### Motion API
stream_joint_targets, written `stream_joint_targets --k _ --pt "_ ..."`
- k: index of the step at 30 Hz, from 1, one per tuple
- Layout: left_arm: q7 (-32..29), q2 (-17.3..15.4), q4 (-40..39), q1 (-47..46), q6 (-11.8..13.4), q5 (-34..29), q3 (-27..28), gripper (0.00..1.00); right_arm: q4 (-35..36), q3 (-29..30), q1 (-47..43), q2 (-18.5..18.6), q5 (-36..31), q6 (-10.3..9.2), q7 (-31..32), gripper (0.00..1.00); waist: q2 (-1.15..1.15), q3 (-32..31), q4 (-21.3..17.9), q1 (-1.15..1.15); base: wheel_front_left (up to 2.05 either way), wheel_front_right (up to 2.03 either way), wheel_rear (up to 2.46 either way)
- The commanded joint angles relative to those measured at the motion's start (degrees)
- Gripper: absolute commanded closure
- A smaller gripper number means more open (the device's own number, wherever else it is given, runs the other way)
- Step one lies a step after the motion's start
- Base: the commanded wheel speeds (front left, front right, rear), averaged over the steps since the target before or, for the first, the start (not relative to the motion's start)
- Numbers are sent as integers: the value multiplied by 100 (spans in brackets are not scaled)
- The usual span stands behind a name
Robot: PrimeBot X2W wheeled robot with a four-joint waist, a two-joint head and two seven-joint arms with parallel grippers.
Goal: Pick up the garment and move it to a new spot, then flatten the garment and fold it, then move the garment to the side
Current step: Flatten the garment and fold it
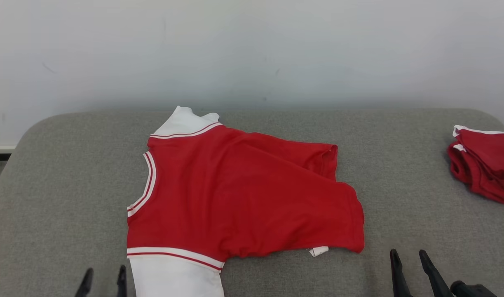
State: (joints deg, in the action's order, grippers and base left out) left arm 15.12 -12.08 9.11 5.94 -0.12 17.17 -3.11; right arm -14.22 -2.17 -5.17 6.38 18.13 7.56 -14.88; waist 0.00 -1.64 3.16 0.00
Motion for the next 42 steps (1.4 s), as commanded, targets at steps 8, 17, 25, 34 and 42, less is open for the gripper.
stream_joint_targets --k 8,17,25,34,42 --pt "-17 188 1025 -291 -244 14 -353 0 -464 -289 577 118 -2 -13 20 0 0 289 80 0 0 0 0" --pt "2 503 2177 -820 -500 85 -541 0 -1484 -535 1405 85 65 -13 -8 0 0 721 192 0 0 0 0" --pt "-7 674 2536 -1023 -630 26 -522 0 -2344 -688 1835 -47 294 -13 -33 0 0 884 352 0 0 0 0" --pt "-29 886 2790 -1225 -739 227 -818 100 -2447 -777 1934 -140 527 -13 -36 100 0 893 405 0 0 0 0" --pt "0 761 1752 -1420 -727 408 -782 100 -1774 -739 1832 -6 717 -14 -36 100 0 717 287 0 0 0 0"
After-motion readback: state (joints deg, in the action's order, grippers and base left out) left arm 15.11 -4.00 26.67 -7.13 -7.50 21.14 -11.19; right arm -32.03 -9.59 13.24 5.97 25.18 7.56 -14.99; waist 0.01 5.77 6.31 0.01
